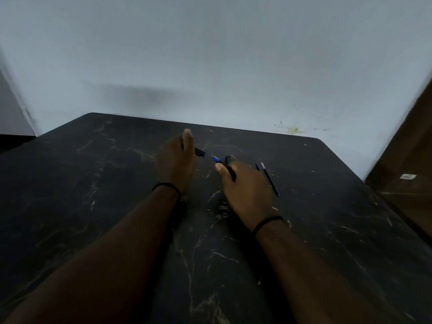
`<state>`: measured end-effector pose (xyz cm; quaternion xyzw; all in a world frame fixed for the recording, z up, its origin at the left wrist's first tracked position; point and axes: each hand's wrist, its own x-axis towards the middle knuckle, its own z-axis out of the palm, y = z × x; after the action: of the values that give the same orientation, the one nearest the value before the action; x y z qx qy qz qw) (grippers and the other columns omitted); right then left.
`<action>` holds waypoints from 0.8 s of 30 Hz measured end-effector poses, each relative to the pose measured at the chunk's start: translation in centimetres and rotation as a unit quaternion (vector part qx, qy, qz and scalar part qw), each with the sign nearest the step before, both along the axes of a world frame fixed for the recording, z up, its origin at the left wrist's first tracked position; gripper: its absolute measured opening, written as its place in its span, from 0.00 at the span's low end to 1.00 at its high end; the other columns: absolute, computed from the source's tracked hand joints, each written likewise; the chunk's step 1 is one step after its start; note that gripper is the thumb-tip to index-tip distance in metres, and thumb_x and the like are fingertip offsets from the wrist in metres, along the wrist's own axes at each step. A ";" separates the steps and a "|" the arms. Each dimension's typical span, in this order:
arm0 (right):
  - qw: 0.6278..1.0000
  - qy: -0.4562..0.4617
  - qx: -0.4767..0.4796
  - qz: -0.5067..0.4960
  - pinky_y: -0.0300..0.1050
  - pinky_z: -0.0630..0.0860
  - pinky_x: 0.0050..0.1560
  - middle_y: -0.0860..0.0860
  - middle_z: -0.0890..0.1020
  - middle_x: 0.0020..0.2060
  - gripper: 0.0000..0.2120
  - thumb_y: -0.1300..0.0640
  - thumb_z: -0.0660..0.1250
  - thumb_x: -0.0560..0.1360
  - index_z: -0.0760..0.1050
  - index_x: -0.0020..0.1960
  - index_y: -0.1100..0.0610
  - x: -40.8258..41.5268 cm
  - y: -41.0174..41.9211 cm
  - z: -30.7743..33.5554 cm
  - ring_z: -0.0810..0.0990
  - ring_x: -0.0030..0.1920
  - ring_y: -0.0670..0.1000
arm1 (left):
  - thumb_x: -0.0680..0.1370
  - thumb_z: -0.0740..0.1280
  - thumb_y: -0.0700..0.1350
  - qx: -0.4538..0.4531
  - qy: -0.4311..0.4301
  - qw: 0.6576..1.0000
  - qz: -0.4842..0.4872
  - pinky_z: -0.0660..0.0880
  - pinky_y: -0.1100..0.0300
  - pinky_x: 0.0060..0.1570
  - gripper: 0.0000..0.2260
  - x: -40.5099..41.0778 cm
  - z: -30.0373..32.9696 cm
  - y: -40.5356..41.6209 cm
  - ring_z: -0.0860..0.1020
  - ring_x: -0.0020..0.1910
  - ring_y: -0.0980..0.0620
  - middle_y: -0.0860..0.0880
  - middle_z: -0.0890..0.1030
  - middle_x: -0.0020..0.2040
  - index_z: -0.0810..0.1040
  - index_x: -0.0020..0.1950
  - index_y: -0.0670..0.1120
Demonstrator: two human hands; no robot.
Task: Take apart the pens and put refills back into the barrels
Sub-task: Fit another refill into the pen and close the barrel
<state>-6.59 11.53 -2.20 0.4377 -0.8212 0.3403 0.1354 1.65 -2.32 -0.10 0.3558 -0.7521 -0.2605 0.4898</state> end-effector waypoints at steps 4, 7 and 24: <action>1.000 -0.011 -0.016 -0.008 0.45 0.67 0.33 0.46 0.73 0.30 0.22 0.35 0.52 0.80 0.73 0.42 0.49 -0.6 0.1 -0.2 0.72 0.32 0.44 | 0.84 0.51 0.57 0.024 -0.116 0.989 0.094 0.67 0.57 0.37 0.24 1.5 -0.6 -2.2 0.75 0.35 0.50 0.48 0.76 0.35 0.79 0.46 0.43; 1.000 -0.015 -0.013 -0.004 0.46 0.71 0.36 0.47 0.75 0.32 0.22 0.35 0.52 0.79 0.74 0.43 0.50 -0.6 0.0 -0.2 0.75 0.34 0.48 | 0.83 0.54 0.57 0.018 -0.230 0.966 0.115 0.74 0.49 0.53 0.25 1.6 -0.9 -2.9 0.79 0.51 0.40 0.39 0.82 0.52 0.80 0.56 0.38; 0.999 -0.025 -0.012 -0.018 0.45 0.67 0.38 0.45 0.74 0.36 0.17 0.43 0.51 0.83 0.73 0.47 0.51 -0.1 0.1 0.4 0.75 0.38 0.49 | 0.81 0.60 0.56 -0.019 -0.112 0.990 0.089 0.75 0.52 0.46 0.16 0.7 -0.7 -2.0 0.78 0.43 0.47 0.45 0.80 0.47 0.77 0.45 0.44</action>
<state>-6.70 11.66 -1.78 0.4126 -0.8278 0.3586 0.1264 2.34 -4.31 -0.83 0.4388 -0.7721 -0.1596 0.4310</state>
